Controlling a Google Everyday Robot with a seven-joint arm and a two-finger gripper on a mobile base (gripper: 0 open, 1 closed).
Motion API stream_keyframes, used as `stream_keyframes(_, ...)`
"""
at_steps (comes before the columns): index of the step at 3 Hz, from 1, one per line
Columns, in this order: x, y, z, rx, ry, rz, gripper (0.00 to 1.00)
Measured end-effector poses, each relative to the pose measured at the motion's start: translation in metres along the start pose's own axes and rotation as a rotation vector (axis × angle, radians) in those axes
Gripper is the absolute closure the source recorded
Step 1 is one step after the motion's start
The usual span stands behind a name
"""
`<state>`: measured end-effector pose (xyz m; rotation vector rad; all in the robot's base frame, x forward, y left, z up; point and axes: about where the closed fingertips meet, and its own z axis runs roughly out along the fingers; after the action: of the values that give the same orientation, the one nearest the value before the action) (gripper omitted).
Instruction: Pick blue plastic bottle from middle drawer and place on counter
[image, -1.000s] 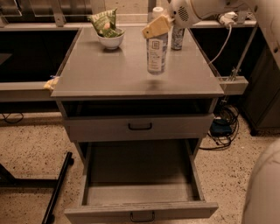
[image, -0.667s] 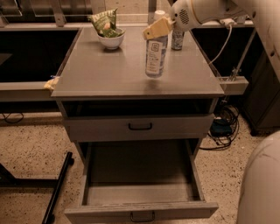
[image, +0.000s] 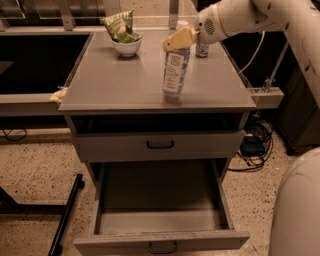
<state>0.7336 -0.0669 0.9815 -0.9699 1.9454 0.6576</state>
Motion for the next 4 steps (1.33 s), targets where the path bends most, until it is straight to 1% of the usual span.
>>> stream_keyframes(1, 0.0034, 0.0036, 0.0055, -0.006, 0.021, -0.029, 1.00)
stream_keyframes(2, 0.0031, 0.0073, 0.0089, -0.004, 0.034, -0.077, 1.00)
stream_keyframes(3, 0.0026, 0.0122, 0.0096, 0.004, 0.027, -0.138, 1.00)
stream_keyframes(4, 0.0026, 0.0122, 0.0096, 0.004, 0.027, -0.138, 0.82)
